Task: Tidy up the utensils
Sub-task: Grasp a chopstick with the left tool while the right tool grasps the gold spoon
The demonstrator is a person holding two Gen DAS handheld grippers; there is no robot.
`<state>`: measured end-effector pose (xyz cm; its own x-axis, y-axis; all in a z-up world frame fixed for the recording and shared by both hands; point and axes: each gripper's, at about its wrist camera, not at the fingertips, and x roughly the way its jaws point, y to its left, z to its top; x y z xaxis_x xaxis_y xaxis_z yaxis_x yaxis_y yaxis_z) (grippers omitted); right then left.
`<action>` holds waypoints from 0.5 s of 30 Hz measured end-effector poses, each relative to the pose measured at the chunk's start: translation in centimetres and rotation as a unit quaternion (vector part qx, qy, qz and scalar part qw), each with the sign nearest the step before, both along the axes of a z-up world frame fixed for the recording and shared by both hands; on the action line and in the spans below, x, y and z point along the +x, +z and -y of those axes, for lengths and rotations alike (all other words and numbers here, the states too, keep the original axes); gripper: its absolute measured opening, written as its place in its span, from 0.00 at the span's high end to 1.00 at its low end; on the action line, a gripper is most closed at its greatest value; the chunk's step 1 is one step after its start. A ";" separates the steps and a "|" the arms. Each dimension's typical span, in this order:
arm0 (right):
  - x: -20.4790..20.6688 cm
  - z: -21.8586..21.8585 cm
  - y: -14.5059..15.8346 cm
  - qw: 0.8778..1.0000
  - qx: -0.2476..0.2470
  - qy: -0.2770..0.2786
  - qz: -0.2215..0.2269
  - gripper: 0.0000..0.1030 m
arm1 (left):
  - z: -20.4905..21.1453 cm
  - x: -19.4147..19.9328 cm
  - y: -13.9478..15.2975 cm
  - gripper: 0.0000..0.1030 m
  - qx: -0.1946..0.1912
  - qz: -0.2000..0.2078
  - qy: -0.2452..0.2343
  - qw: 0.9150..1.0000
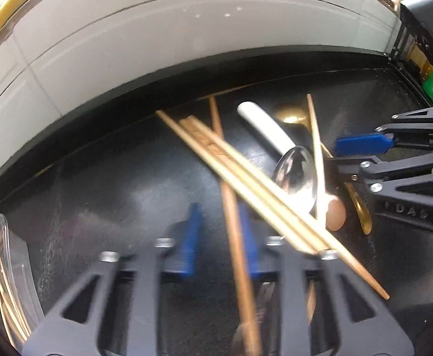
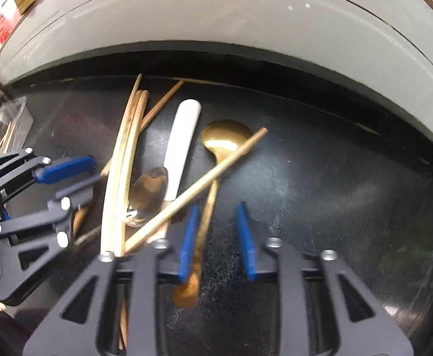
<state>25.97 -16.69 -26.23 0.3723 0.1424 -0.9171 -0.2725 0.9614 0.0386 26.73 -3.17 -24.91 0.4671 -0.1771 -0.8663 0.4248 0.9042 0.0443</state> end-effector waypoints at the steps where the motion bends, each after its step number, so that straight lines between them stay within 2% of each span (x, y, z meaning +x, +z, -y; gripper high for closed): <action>1: -0.1 -0.2 0.0 1.000 -0.003 0.006 0.002 0.91 | 0.2 0.0 0.0 0.94 0.001 0.000 -0.003 1.000; 6: -0.6 0.0 0.6 1.000 -0.009 -0.010 0.003 0.94 | 0.6 0.0 0.9 0.95 0.019 0.013 0.009 1.000; 12: -4.1 3.3 3.9 0.997 -0.013 -0.063 0.042 0.94 | -2.4 -1.8 6.6 0.95 0.017 0.051 0.063 0.997; 15: -5.9 5.3 5.3 0.994 -0.003 -0.090 0.054 0.94 | -3.5 -3.6 10.1 0.95 0.015 0.089 0.076 0.993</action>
